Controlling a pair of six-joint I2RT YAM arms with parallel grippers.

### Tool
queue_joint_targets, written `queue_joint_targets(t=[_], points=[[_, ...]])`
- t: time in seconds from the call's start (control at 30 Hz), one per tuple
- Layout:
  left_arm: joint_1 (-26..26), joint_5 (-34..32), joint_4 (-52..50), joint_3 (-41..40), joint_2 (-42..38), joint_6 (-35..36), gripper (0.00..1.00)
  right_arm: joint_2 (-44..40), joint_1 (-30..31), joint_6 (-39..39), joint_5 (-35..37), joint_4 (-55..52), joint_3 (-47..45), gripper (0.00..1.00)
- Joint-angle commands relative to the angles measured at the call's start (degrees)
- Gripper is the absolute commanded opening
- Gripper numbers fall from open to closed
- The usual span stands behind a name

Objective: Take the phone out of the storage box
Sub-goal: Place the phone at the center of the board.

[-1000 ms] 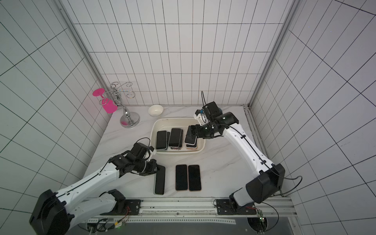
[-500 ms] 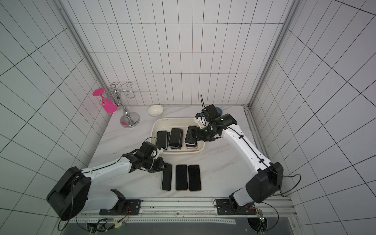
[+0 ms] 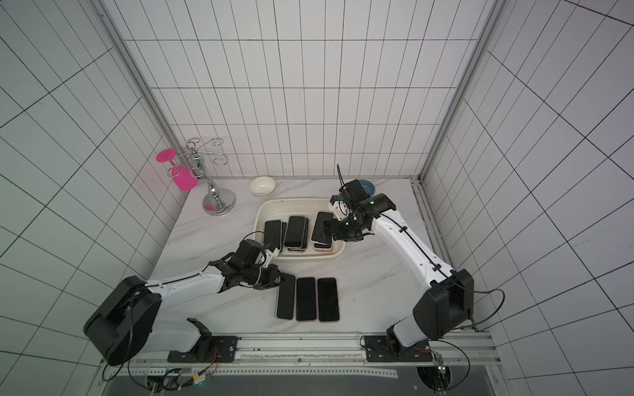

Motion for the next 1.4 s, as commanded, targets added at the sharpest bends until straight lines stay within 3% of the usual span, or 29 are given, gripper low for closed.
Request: queue_joint_targets(t=[0.0,0.27,0.73,0.93,1.17,1.37], points=[[-0.36,0.63,-1.57,-2.44,1.39,-1.97,0.16,0.78,-0.20,-0.62,0.75,-1.09,-1.10,0.92],[-0.36,-1.75,-7.12,-1.97,-0.09,-1.39,0.51,1.43,-0.20,-0.54,0.47,-1.06,-0.86,0.92],[-0.54,-12.92,-25.03,5.29,-0.90,0.76,0.87,6.37,-0.17,0.78,2.31,-1.53,3.38,0.91],[-2.21,-14.70,-27.21,6.93,-3.16,-1.04,0.89,13.15,0.86,4.76,12.25,-3.10,9.62,0.91],[-6.63,-17.74,-26.21,8.40,-4.10,-6.92,0.89,20.99,1.07,5.97,13.45,-2.60,15.10,0.92],[-6.90,-24.27,-32.62,12.22,-8.23,-8.57,0.89,27.90,2.53,6.43,18.10,-5.29,22.52,0.92]])
